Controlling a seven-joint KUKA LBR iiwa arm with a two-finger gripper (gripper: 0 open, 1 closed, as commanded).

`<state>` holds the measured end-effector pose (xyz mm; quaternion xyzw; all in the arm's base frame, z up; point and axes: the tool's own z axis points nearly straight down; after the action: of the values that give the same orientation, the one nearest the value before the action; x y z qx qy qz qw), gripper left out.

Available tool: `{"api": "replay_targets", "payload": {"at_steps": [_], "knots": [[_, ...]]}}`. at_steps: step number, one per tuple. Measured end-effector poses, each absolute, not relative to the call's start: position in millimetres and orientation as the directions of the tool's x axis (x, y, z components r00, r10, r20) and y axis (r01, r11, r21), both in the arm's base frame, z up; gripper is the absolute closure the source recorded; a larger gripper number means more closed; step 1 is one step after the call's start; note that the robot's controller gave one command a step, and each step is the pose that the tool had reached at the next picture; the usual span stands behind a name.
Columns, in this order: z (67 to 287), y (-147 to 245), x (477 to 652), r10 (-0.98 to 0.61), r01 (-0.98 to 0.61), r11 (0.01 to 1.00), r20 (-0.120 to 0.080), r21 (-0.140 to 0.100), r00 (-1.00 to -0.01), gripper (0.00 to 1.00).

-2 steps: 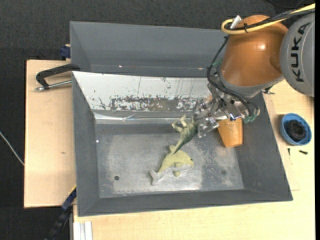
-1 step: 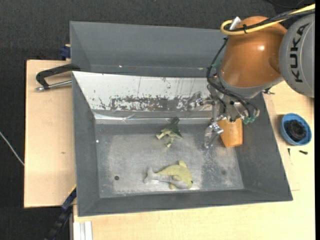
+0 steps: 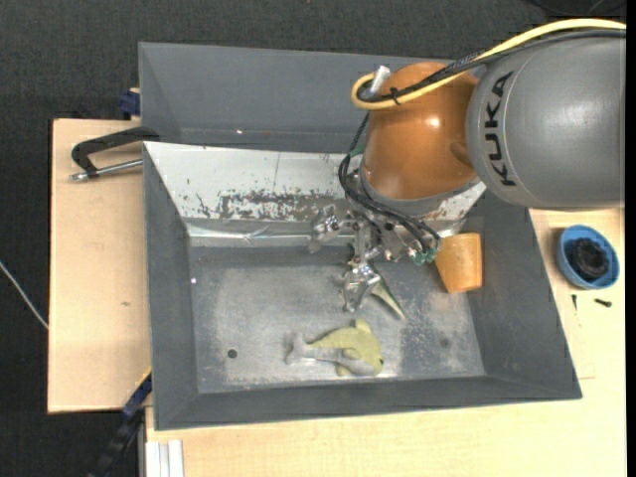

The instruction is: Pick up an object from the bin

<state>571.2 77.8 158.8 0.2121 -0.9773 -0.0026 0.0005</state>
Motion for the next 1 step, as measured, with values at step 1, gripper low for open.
{"api": "replay_targets", "payload": {"at_steps": [1], "knots": [[129.0, 82.6, 495.8, -0.531, -0.531, 0.847, 0.004, 0.004, -0.847, 0.00]]}}
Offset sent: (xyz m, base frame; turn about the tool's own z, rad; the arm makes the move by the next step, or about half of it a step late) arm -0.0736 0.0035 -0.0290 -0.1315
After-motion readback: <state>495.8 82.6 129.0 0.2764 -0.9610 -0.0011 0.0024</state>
